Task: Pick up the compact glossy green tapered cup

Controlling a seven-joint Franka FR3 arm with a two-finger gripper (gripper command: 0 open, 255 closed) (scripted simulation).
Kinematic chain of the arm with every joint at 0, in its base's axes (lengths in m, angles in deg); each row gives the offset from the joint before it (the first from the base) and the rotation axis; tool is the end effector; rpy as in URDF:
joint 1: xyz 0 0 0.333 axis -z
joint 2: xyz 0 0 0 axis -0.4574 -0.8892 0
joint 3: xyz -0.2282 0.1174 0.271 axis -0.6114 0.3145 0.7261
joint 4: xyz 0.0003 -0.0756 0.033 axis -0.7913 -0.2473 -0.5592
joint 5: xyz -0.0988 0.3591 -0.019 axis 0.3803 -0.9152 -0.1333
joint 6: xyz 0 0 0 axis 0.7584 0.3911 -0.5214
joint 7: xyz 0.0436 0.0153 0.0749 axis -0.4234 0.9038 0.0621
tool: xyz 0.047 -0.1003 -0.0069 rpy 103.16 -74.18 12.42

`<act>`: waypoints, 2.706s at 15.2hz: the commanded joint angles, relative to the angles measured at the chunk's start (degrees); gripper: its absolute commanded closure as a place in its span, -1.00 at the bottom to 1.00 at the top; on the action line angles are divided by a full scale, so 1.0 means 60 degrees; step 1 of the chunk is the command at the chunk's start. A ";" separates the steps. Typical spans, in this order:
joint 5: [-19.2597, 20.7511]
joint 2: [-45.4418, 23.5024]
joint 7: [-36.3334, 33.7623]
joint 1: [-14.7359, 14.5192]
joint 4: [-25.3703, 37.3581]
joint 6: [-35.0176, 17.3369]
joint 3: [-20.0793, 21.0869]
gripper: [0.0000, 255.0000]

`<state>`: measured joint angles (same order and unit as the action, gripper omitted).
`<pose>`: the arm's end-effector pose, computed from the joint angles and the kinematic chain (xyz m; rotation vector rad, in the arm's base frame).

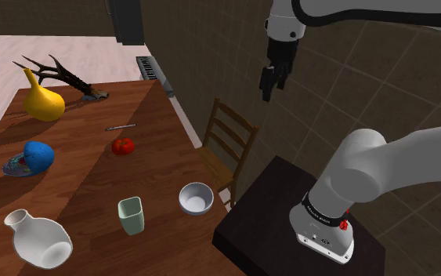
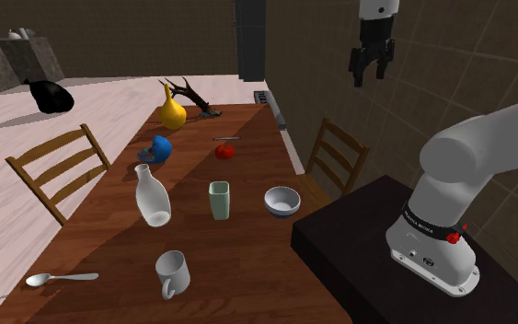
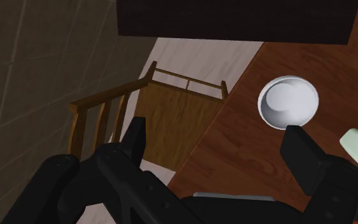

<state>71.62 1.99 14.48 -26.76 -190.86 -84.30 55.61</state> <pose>0.2394 -0.0053 0.5968 3.0267 -0.0296 -0.1143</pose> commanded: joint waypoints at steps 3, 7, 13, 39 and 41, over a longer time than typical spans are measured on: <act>-0.0223 -0.0234 -0.0273 -0.0127 -0.0306 -0.0558 0.0207 -1.00; -0.0640 -0.0867 -0.0796 -0.0384 -0.0780 -0.1718 0.0637 -1.00; -0.1154 -0.2219 -0.1541 -0.0743 -0.1117 -0.3526 0.1309 -1.00; 0.0791 -1.1144 -0.5712 -0.2264 0.2761 -0.9004 0.2924 -1.00; 0.1041 -1.1849 -0.5978 -0.2545 0.3393 -0.9111 0.2818 -1.00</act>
<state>76.90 -66.59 -20.55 -41.21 -172.64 -138.49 72.95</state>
